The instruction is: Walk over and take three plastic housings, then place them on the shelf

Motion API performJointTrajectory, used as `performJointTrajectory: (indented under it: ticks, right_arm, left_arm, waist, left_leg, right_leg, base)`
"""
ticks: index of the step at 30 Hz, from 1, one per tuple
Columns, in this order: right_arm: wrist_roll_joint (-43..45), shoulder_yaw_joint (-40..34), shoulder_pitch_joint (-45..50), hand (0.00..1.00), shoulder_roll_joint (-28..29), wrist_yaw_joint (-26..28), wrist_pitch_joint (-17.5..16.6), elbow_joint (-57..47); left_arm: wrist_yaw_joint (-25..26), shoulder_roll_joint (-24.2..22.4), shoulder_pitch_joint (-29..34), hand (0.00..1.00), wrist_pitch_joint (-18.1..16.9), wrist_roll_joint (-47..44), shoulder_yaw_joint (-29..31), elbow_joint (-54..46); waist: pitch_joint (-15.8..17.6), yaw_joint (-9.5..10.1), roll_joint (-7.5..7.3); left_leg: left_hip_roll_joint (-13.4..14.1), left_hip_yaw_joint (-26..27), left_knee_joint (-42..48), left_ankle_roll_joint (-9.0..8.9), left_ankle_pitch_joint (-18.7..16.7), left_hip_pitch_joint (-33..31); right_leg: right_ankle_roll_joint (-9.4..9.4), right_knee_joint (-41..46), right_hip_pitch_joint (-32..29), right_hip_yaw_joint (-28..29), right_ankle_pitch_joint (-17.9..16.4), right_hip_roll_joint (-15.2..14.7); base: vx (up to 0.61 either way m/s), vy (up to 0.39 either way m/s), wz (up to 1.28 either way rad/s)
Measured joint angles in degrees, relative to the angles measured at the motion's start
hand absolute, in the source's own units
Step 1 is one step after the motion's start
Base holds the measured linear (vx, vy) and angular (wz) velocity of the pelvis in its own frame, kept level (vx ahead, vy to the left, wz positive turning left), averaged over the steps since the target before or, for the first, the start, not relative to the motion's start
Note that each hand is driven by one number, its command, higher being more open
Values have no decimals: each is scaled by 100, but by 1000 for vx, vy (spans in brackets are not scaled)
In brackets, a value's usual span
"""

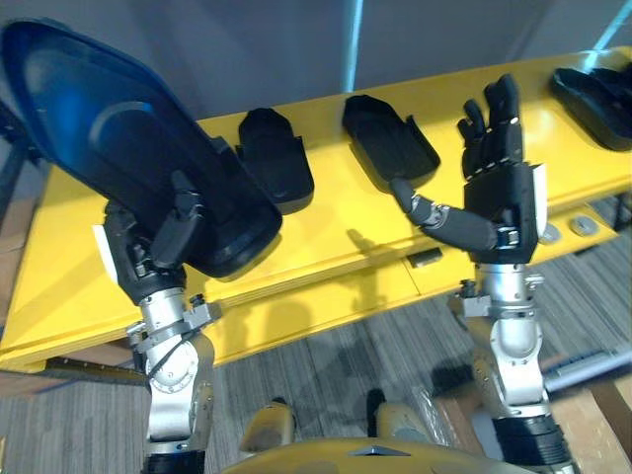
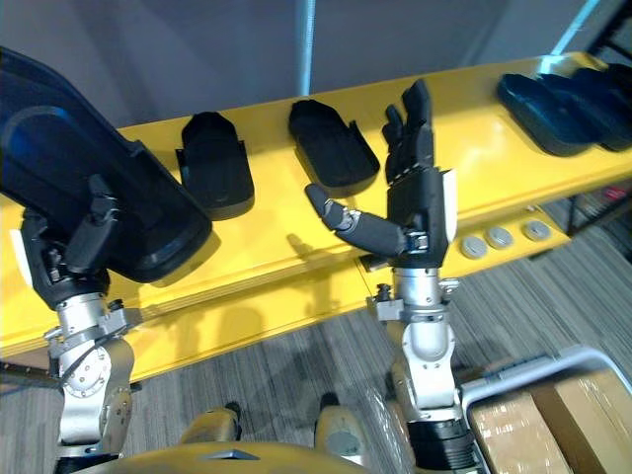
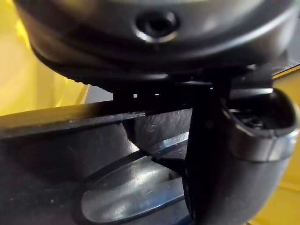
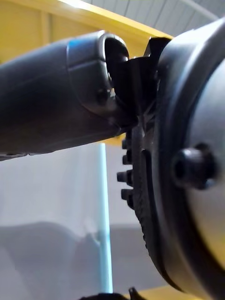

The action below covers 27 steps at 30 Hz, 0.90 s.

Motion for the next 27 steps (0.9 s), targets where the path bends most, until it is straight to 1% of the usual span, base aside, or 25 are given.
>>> performJointTrajectory:
  ticks: [2,3,4,5,6,8,10,12,13,14,15,16,17,18,19,20,21,22,23,24,25,26,27]
  right_arm:
    - [-4,-78,-15,100,0,-23,0,-7]
    - [-9,-104,19,100,3,-39,7,-7]
    - [4,-111,60,100,9,-36,19,-7]
    - [7,-114,95,100,25,-25,21,-7]
    - [14,-118,167,100,138,36,42,-7]
    - [22,-110,258,100,314,105,48,-7]
    - [213,-69,482,100,551,265,139,-7]
    - [339,-71,611,100,623,404,201,-7]
    - [440,-84,685,100,631,474,275,-7]
    - [485,-103,725,100,633,501,298,-6]
    - [593,-146,777,100,658,542,313,-4]
    - [603,-198,788,100,668,541,322,0]
    - [609,-270,782,100,674,533,320,11]
    - [615,-320,775,100,652,534,310,16]
    - [622,-334,769,100,623,534,284,34]
    - [639,-339,720,100,544,535,242,99]
    - [684,-333,696,100,476,536,229,141]
    - [696,-318,659,100,481,517,171,254]
    - [694,-247,661,100,724,390,142,422]
    - [662,-23,675,100,954,193,142,570]
    - [634,72,663,100,1012,137,144,620]
    - [600,150,649,100,1059,101,144,698]
    - [577,331,695,100,1150,46,149,852]
  left_arm:
    - [-125,-9,1,0,-1,-28,-9,-1]
    - [-197,-8,-8,0,-2,-26,-32,-1]
    - [-216,-16,-11,0,-4,0,-65,-1]
    - [-220,-17,-11,0,-5,4,-89,-1]
    - [-234,-32,-9,0,-5,4,-107,-4]
    - [-233,-76,20,0,-2,5,-110,-4]
    - [-224,-77,217,0,3,7,-118,-75]
    - [-219,-78,411,0,3,14,-112,-203]
    - [-211,-76,462,0,13,27,-116,-215]
    - [-214,-83,464,0,31,34,-126,-212]
    - [-235,-96,460,0,37,58,-166,-211]
    - [-272,-96,456,0,40,65,-178,-203]
    - [-348,-94,455,0,43,133,-188,-171]
    - [-414,-92,451,0,43,239,-193,-108]
    - [-449,-92,453,0,43,277,-198,-69]
    - [-540,-88,453,0,42,304,-211,23]
    - [-618,-89,452,0,42,307,-229,103]
    - [-740,-40,443,0,46,295,-222,149]
    - [-867,132,445,0,49,274,-217,170]
    - [-1058,288,395,0,64,222,-189,169]
    - [-1118,334,354,0,68,212,-156,173]
    - [-1176,351,343,0,99,207,-125,176]
    - [-1301,368,335,0,217,243,-98,178]
  waist:
    - [-9,-7,12]
    - [-14,-20,13]
    - [-21,-12,22]
    - [-42,-8,30]
    - [-63,30,16]
    - [-66,94,13]
    - [-74,123,2]
    - [-81,121,-9]
    - [-87,96,-33]
    - [-86,60,-44]
    - [-66,-42,-76]
    - [-55,-67,-87]
    - [-33,-76,-93]
    - [26,-88,-117]
    - [23,-86,-84]
    - [11,-61,9]
    - [-24,-59,84]
    - [-28,-62,45]
    - [-24,-20,-158]
    - [-29,-9,-277]
    - [-9,28,-296]
    - [8,78,-285]
    - [72,132,-175]
  left_leg:
    - [116,400,-269,4,187,136]
    - [147,686,-418,53,305,203]
    - [146,821,-551,57,376,261]
    - [138,834,-608,50,400,261]
    - [102,839,-731,65,494,252]
    - [41,837,-820,84,572,249]
    - [-2,829,-784,136,559,227]
    - [-17,855,-657,260,483,96]
    - [74,1200,-622,438,444,2]
    - [156,1476,-561,522,420,-62]
    - [271,1744,-239,611,363,-296]
    - [352,1777,-95,604,366,-395]
    - [534,1767,123,497,429,-517]
    - [742,1691,250,396,495,-533]
    - [839,1659,301,368,516,-495]
    - [963,1617,418,390,537,-364]
    - [953,1609,488,139,366,-240]
    - [788,1710,608,-456,56,-242]
    - [466,1915,863,-279,-179,-311]
    - [332,2013,1173,-94,-365,-582]
    - [335,2065,1268,-15,-420,-677]
    - [360,2126,1322,46,-456,-729]
    - [419,2300,1172,260,-386,-668]
  right_leg:
    - [-33,-9,132,-210,-20,-12]
    - [-66,-18,214,-344,-40,-51]
    - [-90,-54,286,-441,-57,-88]
    - [-91,-110,315,-483,-59,-104]
    - [-95,-204,326,-529,-61,-165]
    - [-87,-247,338,-555,-51,-224]
    - [-67,-298,425,-657,-40,-269]
    - [-54,-289,413,-712,-30,-336]
    - [-38,-281,412,-840,-12,-449]
    - [-37,-272,417,-912,-10,-516]
    - [-31,-203,421,-1131,-15,-716]
    - [-13,-166,423,-1185,-27,-806]
    - [67,-44,437,-1252,-71,-1015]
    - [205,114,502,-1289,-128,-1235]
    - [295,199,519,-1289,-160,-1335]
    - [573,325,551,-1201,-241,-1531]
    - [760,368,574,-1120,-254,-1692]
    - [845,337,583,-1016,-230,-1884]
    - [611,88,609,-778,-126,-2173]
    - [-36,-335,650,-656,205,-2191]
    - [-118,-389,569,-707,562,-2180]
    - [-95,-421,458,-769,984,-2170]
    - [-151,-463,348,-940,1486,-2036]
  base:
    - [80,-174,59]
    - [52,-124,59]
    - [26,-57,48]
    - [-5,-5,34]
    - [-21,25,21]
    - [-44,43,17]
    - [-72,54,16]
    - [-47,74,28]
    - [-42,113,52]
    - [-58,155,82]
    - [-33,88,77]
    - [-54,204,82]
    - [-39,270,57]
    - [-41,350,44]
    - [-11,416,19]
    - [-11,528,-3]
    - [-30,582,-9]
    - [-46,627,-21]
    - [-78,685,-19]
    - [-63,633,-24]
    - [-68,475,-21]
    - [-62,440,-43]
    - [-41,400,-37]
